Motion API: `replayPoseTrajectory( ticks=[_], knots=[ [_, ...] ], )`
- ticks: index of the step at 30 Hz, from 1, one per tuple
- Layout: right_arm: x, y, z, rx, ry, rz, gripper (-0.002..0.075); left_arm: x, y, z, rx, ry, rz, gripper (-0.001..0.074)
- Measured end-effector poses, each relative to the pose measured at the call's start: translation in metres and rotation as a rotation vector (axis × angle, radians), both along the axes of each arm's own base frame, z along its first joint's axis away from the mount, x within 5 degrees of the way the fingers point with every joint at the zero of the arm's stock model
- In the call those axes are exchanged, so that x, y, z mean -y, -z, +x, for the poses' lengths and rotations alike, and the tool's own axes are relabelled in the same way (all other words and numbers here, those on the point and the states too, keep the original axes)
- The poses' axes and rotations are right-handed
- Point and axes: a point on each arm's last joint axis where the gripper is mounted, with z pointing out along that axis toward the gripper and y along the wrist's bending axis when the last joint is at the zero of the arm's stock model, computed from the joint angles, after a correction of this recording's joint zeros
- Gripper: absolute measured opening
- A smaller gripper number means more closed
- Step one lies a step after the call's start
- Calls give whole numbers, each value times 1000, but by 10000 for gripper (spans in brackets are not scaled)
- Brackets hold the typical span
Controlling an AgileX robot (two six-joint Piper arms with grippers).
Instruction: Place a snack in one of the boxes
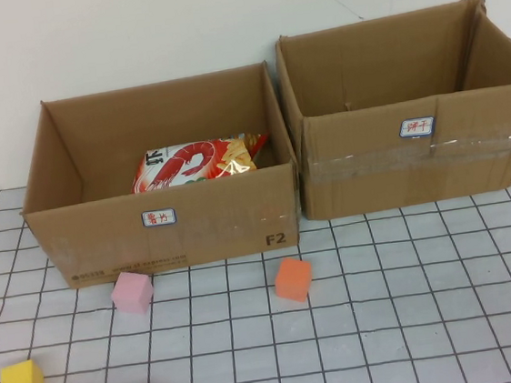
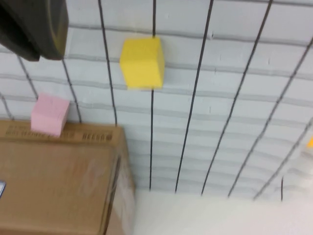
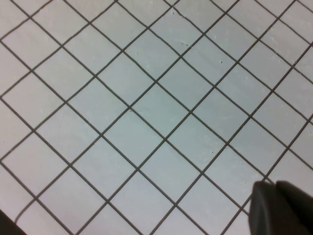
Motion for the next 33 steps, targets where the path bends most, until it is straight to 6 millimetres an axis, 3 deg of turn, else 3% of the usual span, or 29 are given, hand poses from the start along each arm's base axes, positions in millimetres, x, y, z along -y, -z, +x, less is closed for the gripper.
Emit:
replayPoseTrajectory(
  ticks=[33],
  knots=[
    [0, 0, -1, -9, -2, -1, 1, 3, 4, -2, -57, 29, 12, -1]
  ],
)
